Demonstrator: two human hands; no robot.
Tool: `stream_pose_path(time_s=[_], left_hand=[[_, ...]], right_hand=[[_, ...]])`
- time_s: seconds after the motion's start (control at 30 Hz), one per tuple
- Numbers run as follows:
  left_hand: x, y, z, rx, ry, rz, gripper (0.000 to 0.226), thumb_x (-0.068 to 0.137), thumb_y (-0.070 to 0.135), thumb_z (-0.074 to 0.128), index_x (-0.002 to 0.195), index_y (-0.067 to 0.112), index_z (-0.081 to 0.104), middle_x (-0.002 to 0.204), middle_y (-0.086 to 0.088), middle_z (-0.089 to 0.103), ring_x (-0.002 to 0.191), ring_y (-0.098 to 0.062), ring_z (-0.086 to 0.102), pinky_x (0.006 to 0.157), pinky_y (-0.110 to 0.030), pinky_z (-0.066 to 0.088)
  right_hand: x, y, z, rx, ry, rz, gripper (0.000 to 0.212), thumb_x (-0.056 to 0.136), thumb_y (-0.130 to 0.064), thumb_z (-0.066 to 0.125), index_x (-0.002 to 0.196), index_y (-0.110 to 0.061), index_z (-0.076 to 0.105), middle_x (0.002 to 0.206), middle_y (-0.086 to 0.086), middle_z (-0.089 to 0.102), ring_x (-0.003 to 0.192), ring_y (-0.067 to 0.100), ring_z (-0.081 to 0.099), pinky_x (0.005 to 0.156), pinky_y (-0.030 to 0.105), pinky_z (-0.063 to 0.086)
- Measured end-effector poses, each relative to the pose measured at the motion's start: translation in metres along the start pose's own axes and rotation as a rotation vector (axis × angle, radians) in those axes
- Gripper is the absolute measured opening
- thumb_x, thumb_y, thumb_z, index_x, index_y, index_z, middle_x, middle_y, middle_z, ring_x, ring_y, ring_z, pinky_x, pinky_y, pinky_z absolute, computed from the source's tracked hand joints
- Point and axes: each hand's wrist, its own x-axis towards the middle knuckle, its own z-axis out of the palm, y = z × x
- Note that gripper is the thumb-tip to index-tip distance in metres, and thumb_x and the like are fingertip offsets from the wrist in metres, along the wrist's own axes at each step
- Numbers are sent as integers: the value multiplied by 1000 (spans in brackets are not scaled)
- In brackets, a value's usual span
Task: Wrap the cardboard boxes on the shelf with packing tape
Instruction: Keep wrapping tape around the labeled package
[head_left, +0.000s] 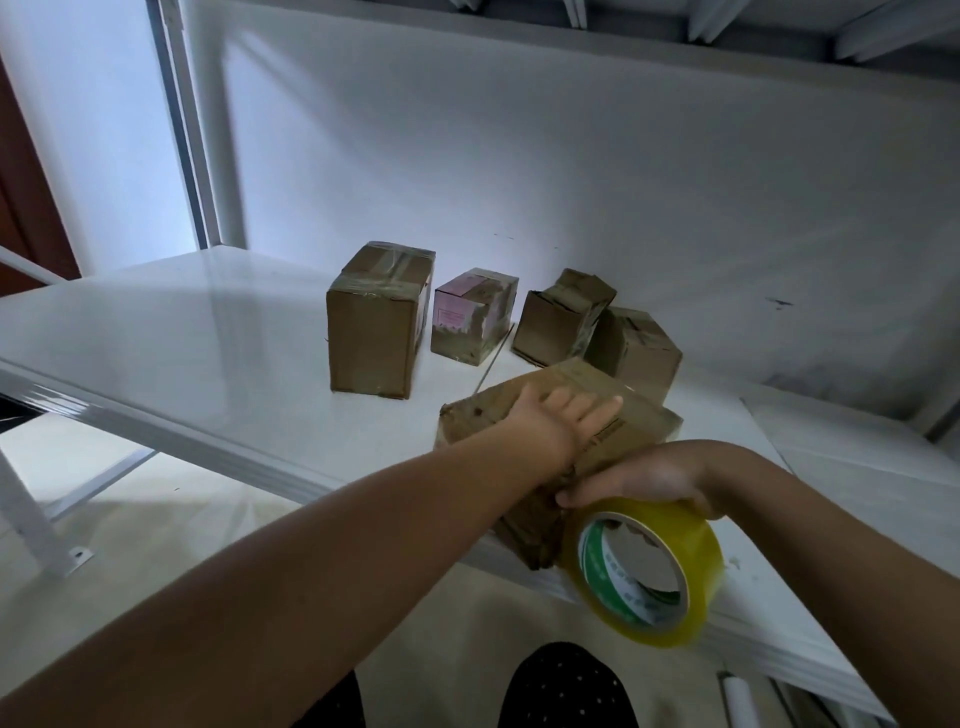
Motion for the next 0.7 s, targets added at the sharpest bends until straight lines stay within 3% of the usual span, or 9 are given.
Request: stream_pose_path(time_s=[0.07, 0.2, 0.27, 0.33, 0.4, 0.47, 0.57, 0.7], left_hand=[[-3, -19, -1, 23, 23, -75, 110, 82, 22, 68, 149, 16, -19, 159, -10, 5, 145, -29, 8, 115, -54, 16], [-14, -67, 5, 35, -21, -471, 93, 90, 27, 60, 151, 9, -8, 152, -17, 25, 139, -34, 27, 111, -56, 23], [-6, -64, 11, 97, -51, -440, 93, 88, 30, 62, 152, 10, -4, 142, -14, 43, 129, -32, 42, 107, -53, 28], [4, -54, 20, 204, -100, -393, 90, 88, 24, 61, 151, 6, -1, 112, -5, 65, 102, -25, 60, 97, -46, 39], [8, -51, 24, 259, -114, -388, 85, 88, 15, 58, 150, 2, 1, 92, -1, 69, 78, -20, 62, 83, -39, 45], [8, -52, 24, 250, -113, -380, 80, 87, 12, 56, 148, 1, 6, 85, -3, 67, 67, -20, 58, 76, -35, 47], [5, -48, 21, 262, -108, -376, 77, 86, 15, 54, 147, 0, 9, 73, -6, 56, 57, -21, 50, 69, -34, 44], [6, -44, 20, 210, -85, -406, 79, 85, 20, 54, 146, 0, 8, 91, -3, 62, 70, -21, 53, 67, -32, 42]], right_hand=[[1, 3, -1, 23, -4, -9, 36, 72, -46, 76, 100, -39, 56, 102, -6, 65, 92, 14, 64, 66, 23, 53], [5, -2, 1, 33, -3, -14, 37, 74, -49, 74, 102, -42, 52, 106, -8, 61, 96, 15, 61, 74, 27, 55], [9, -9, 2, 10, -13, 11, 48, 74, -49, 74, 115, -38, 51, 114, -2, 61, 103, 21, 61, 87, 36, 55], [10, -13, 1, -23, -24, 46, 60, 74, -49, 74, 125, -32, 48, 119, 2, 60, 108, 25, 59, 95, 42, 51], [10, -13, 1, -28, -23, 50, 63, 74, -49, 74, 128, -30, 48, 119, 3, 60, 107, 25, 60, 95, 42, 51], [11, -13, 1, -32, -23, 54, 64, 74, -49, 74, 129, -29, 48, 119, 4, 61, 107, 25, 60, 95, 43, 51], [12, -14, 0, -35, -37, 67, 66, 73, -49, 74, 130, -28, 47, 120, 6, 60, 108, 27, 60, 96, 43, 51], [14, -11, 0, -16, -36, 70, 66, 71, -50, 76, 127, -28, 48, 116, 5, 62, 104, 25, 62, 91, 41, 53]])
